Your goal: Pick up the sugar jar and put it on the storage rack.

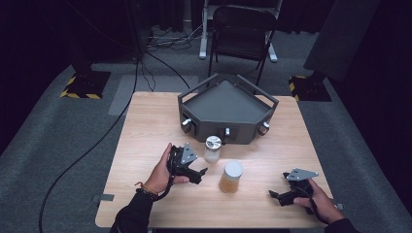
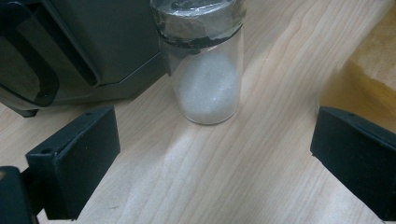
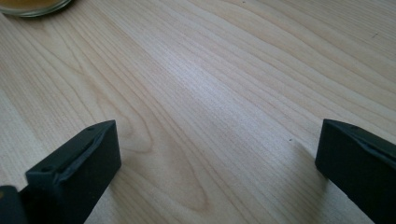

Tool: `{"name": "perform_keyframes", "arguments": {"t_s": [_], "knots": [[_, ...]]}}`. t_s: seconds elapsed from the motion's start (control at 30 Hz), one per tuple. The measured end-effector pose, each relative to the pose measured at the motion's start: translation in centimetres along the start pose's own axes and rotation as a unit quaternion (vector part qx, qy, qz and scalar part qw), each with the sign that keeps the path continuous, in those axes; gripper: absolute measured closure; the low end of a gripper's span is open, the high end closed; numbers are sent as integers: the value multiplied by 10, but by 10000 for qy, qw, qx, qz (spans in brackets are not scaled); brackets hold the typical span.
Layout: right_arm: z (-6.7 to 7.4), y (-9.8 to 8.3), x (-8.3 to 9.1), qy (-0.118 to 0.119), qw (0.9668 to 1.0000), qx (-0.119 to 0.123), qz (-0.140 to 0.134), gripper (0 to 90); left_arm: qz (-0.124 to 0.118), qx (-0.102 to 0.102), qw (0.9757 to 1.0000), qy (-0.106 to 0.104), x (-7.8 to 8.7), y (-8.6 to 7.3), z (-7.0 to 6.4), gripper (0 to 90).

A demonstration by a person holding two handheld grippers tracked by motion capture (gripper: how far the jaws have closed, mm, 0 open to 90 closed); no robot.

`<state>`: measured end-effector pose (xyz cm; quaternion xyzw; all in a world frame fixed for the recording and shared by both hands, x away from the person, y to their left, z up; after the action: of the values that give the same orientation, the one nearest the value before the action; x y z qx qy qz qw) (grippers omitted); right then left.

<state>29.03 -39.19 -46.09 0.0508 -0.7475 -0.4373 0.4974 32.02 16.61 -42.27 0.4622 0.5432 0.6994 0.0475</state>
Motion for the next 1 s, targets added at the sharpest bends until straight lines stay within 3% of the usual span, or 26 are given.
{"name": "perform_keyframes", "arguments": {"t_s": [1.0], "knots": [[0,0,0,4,10000,8,0,0,-102,167,9998,-107,-25,3,7,10]]}}
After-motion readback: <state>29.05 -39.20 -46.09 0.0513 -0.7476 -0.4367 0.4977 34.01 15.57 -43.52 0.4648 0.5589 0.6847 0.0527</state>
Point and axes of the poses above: each handheld gripper's, and its own axes: x roughly backward along the jaws, y roughly out of its top, z roughly to its left, the point moved 2 cm from there along -x, roughly forward along the jaws, and after that the axes turned 9 degrees about x, right-handed, at the moved point
